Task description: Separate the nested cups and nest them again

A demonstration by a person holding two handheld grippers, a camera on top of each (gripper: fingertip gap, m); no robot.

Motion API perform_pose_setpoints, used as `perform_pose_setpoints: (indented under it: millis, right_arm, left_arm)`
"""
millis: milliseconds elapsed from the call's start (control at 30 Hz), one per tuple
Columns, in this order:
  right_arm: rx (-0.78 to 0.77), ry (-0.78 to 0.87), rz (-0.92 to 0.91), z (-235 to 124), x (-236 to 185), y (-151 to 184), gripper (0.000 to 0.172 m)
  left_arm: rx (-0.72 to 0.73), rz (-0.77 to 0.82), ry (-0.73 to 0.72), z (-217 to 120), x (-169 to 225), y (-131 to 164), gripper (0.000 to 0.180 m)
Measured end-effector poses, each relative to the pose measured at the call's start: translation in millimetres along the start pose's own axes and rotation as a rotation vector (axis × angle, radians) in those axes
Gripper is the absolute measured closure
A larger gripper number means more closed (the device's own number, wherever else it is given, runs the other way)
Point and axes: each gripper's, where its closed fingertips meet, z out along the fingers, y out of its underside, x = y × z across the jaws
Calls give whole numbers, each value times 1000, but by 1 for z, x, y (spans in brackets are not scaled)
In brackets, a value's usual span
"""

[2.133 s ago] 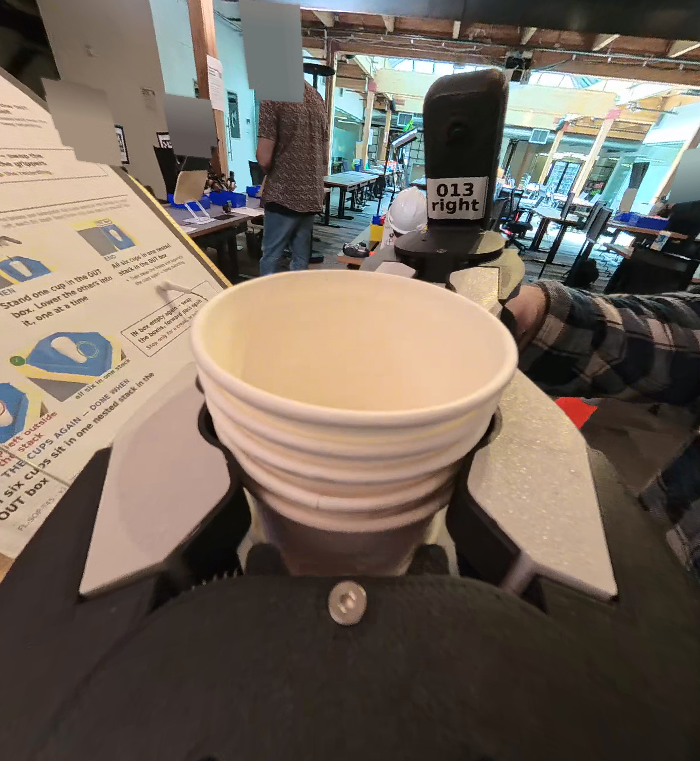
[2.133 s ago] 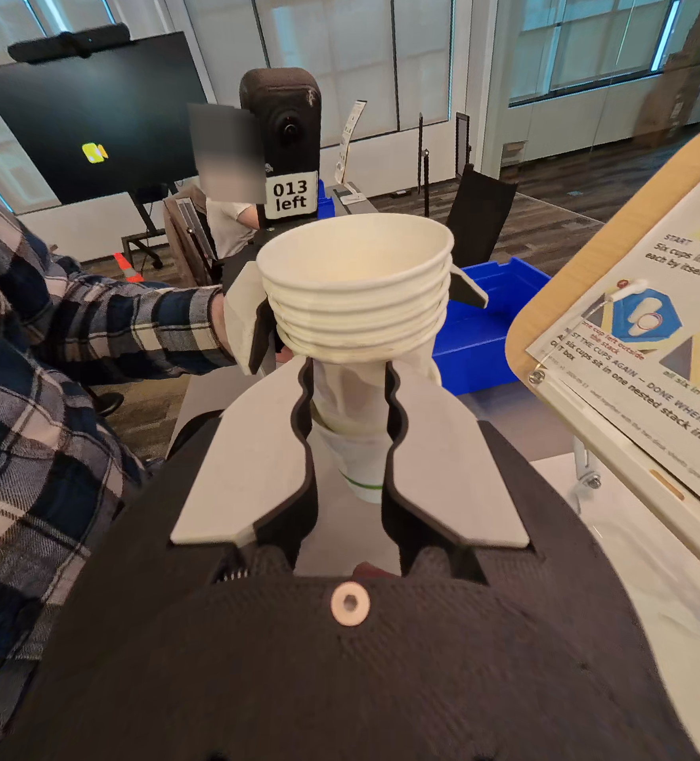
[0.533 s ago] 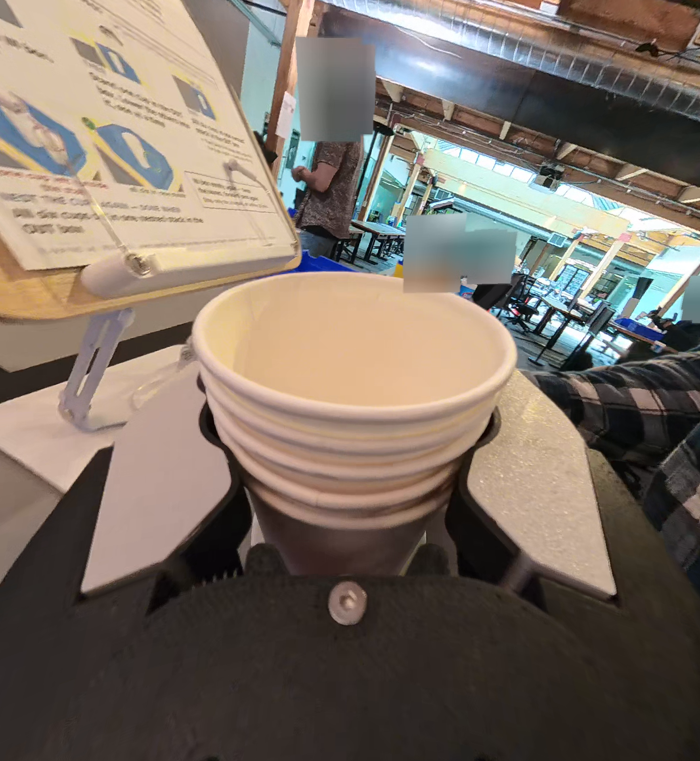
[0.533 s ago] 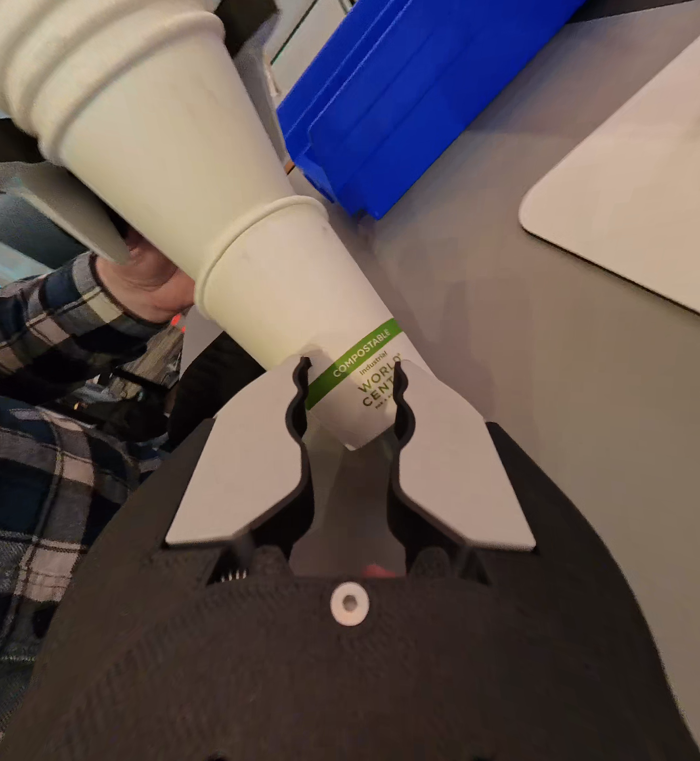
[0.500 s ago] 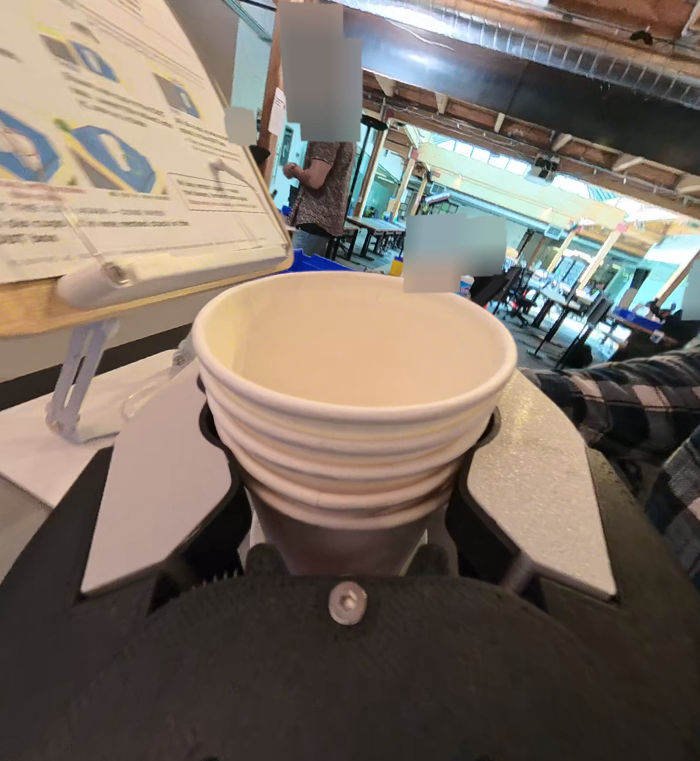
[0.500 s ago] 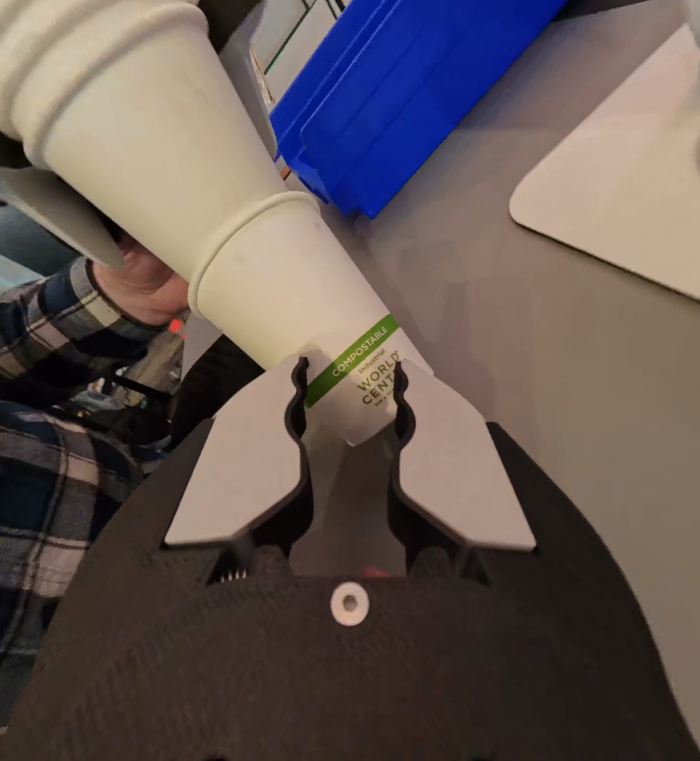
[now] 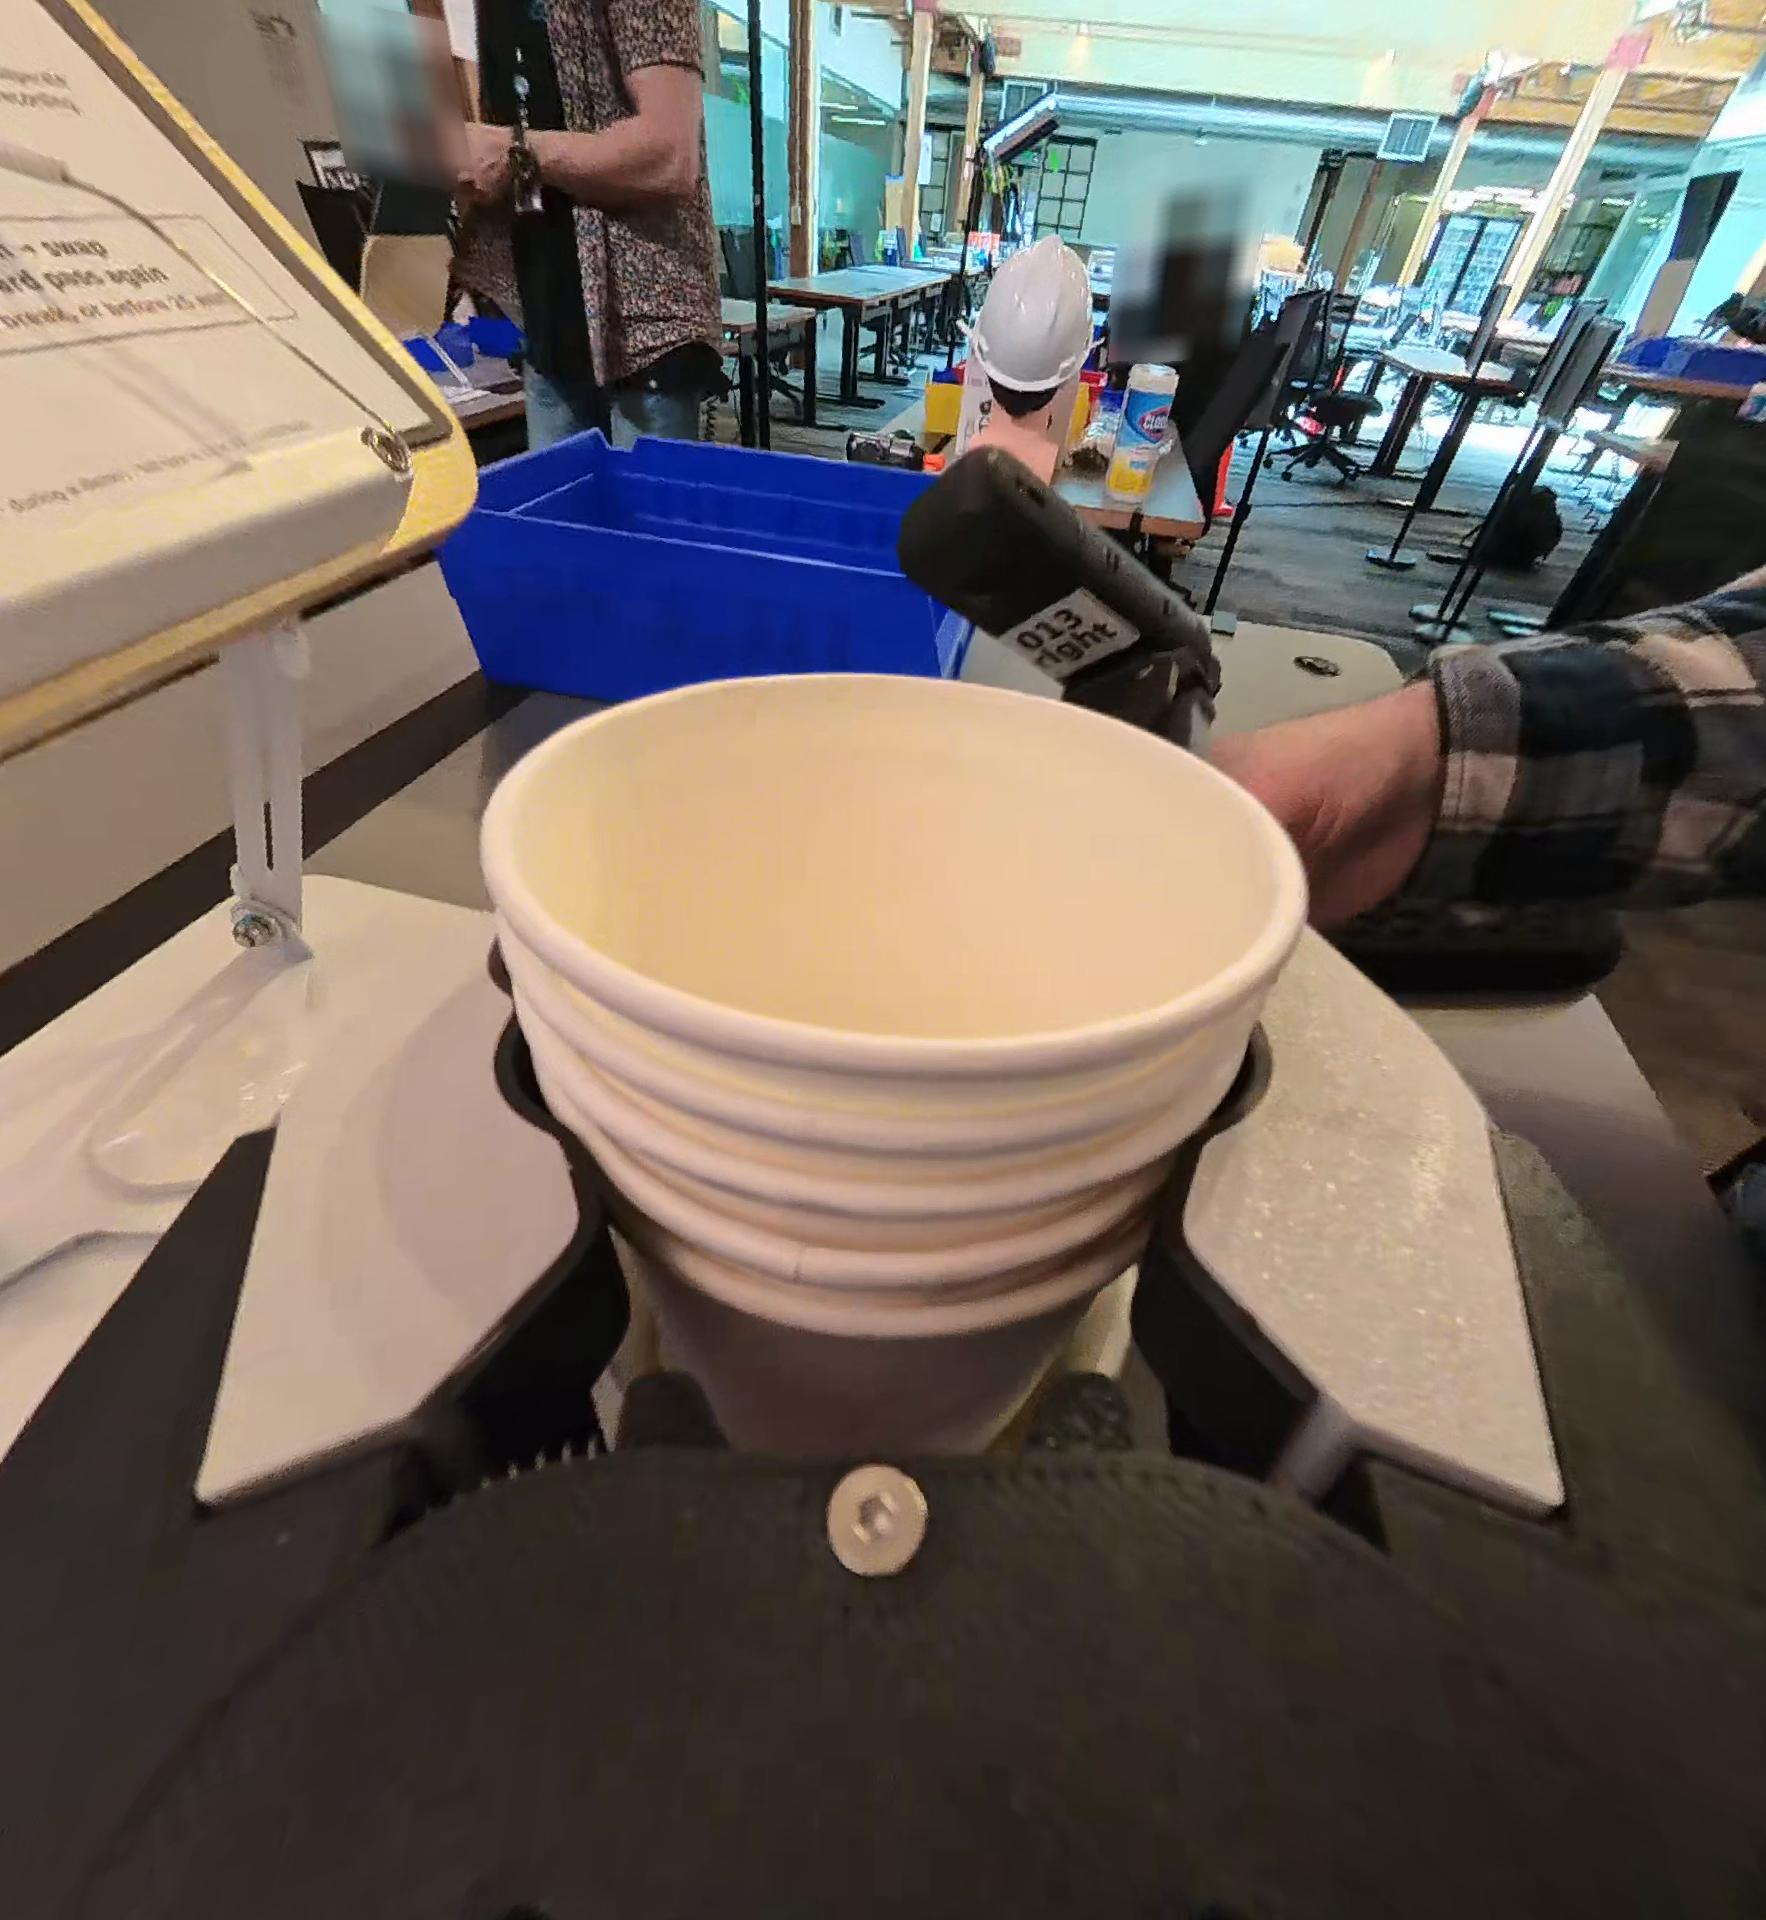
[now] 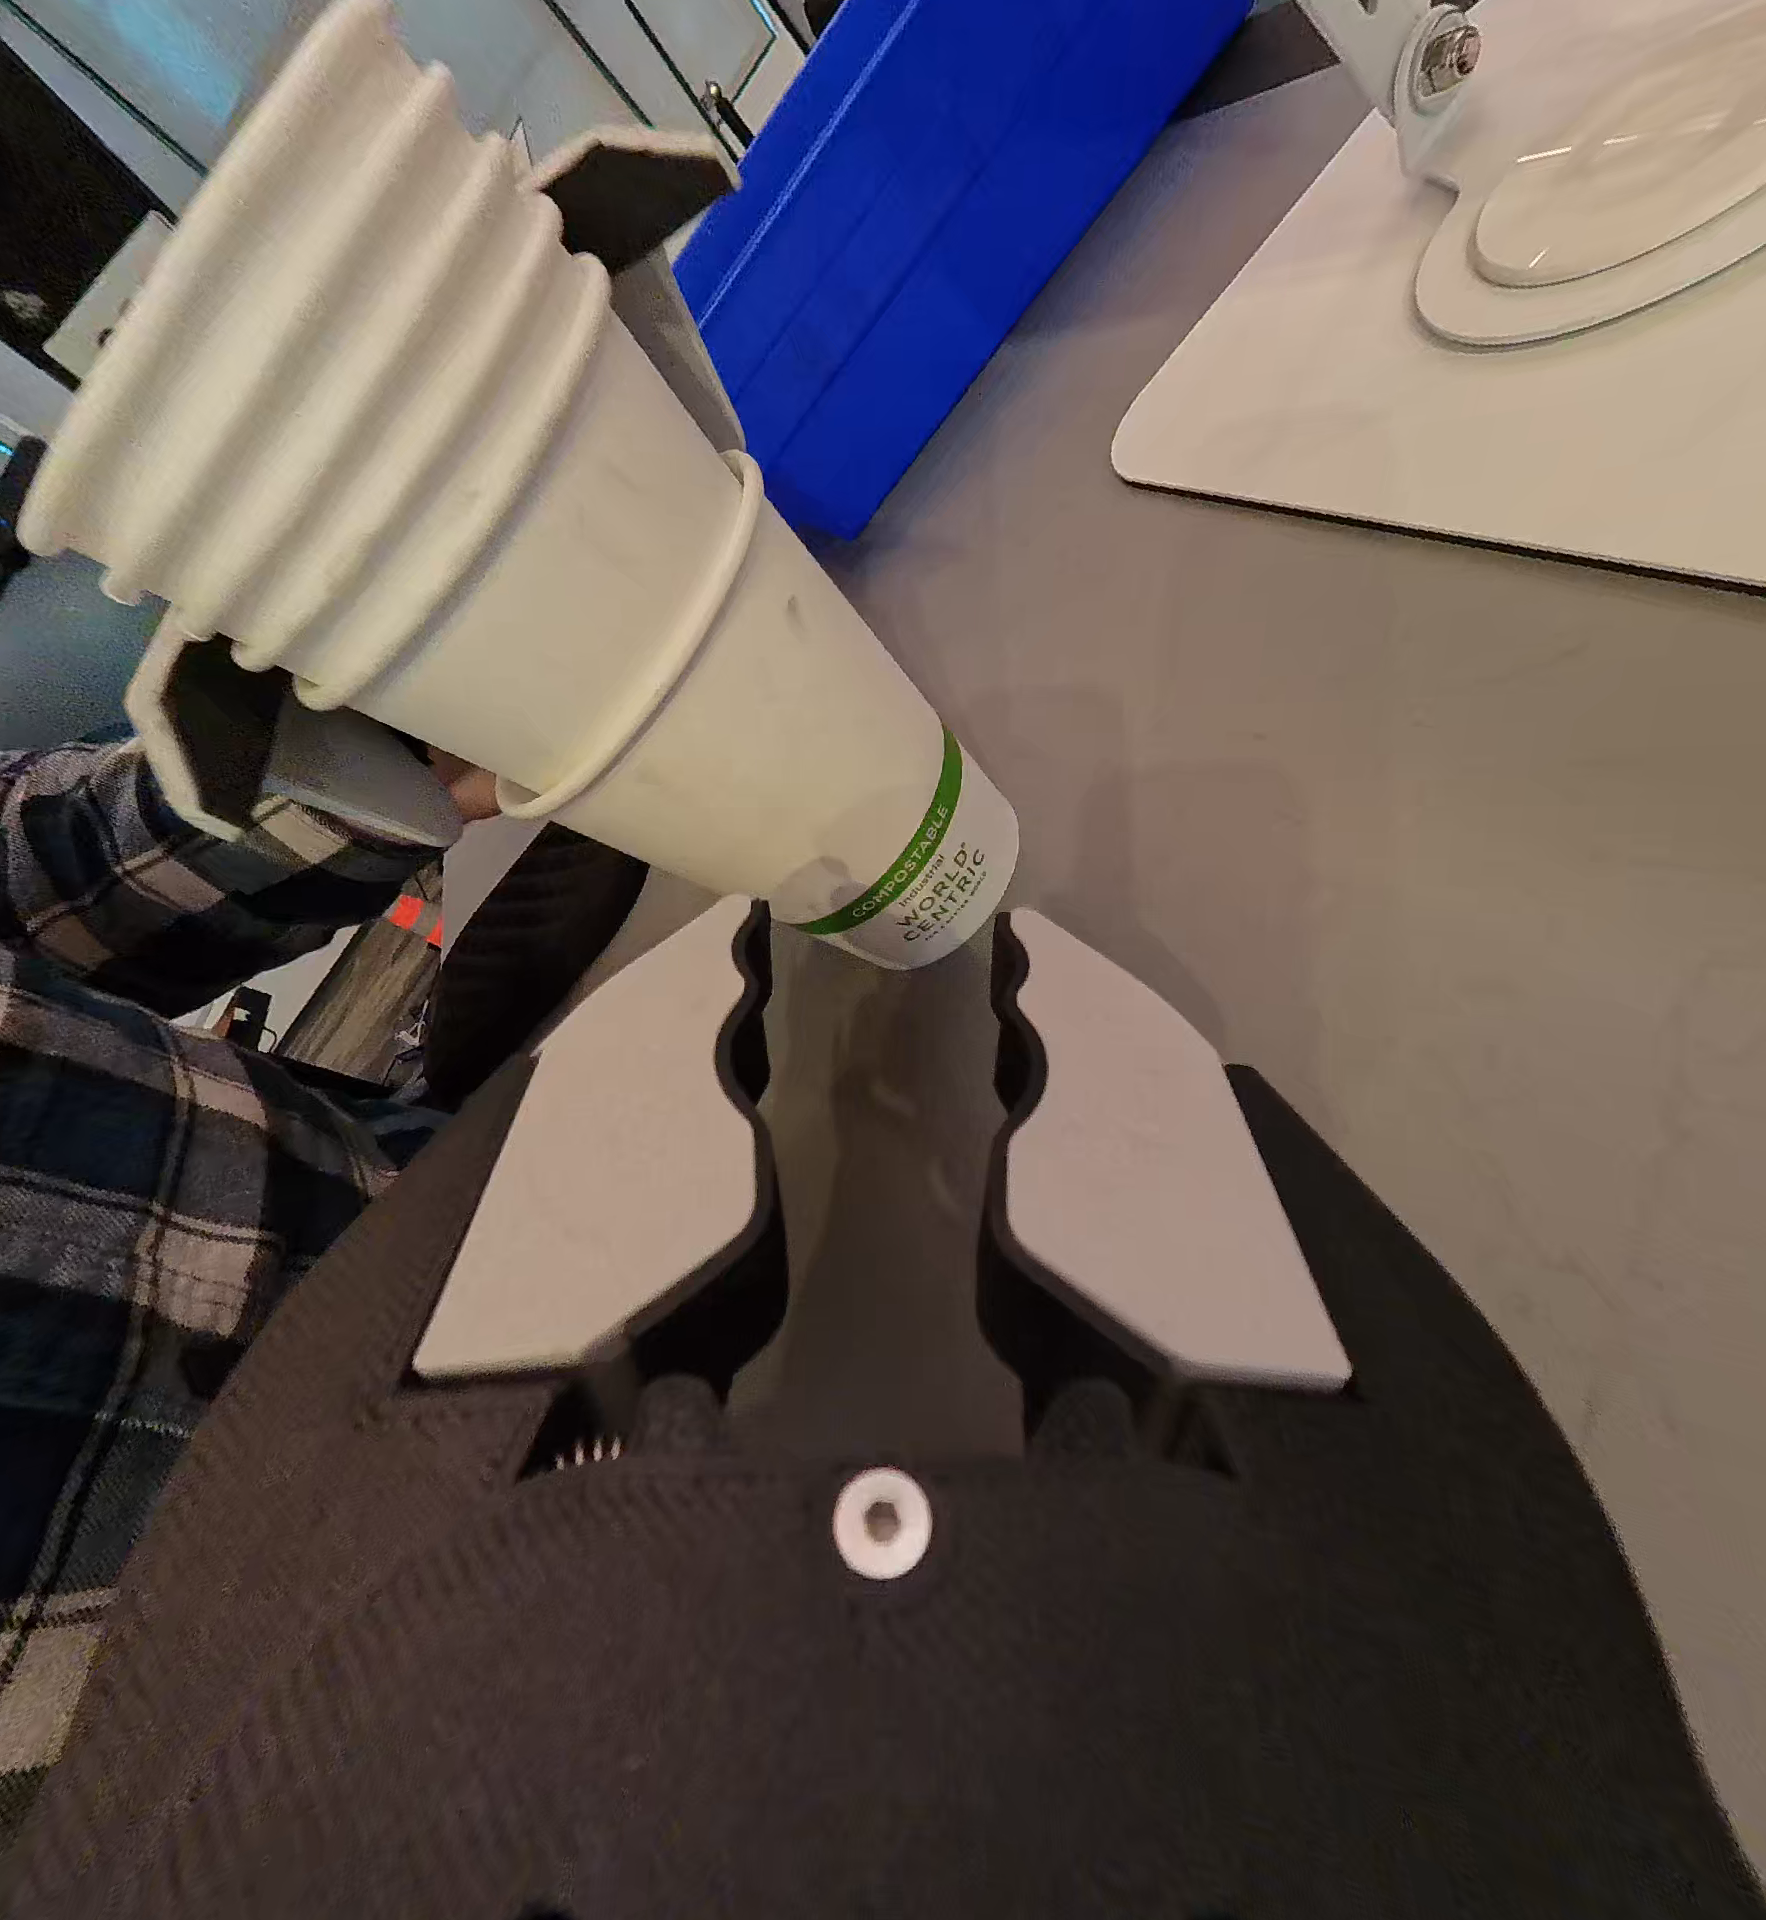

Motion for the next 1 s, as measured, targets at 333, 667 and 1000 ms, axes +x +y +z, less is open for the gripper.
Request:
perform_pose_setpoints:
  millis: [333, 667, 1000]
  right_arm:
    - [-23, -13, -14, 6, -5, 5, 129]
    - [-82, -29, -48, 17, -12, 12, 133]
    - [-5, 32, -417, -46, -61, -75, 130]
  left_arm:
    - [-88, -41, -33, -5, -5, 50, 34]
    - [-136, 32, 35, 11, 4, 66, 75]
    - [-179, 36, 77, 6, 2, 34, 76]
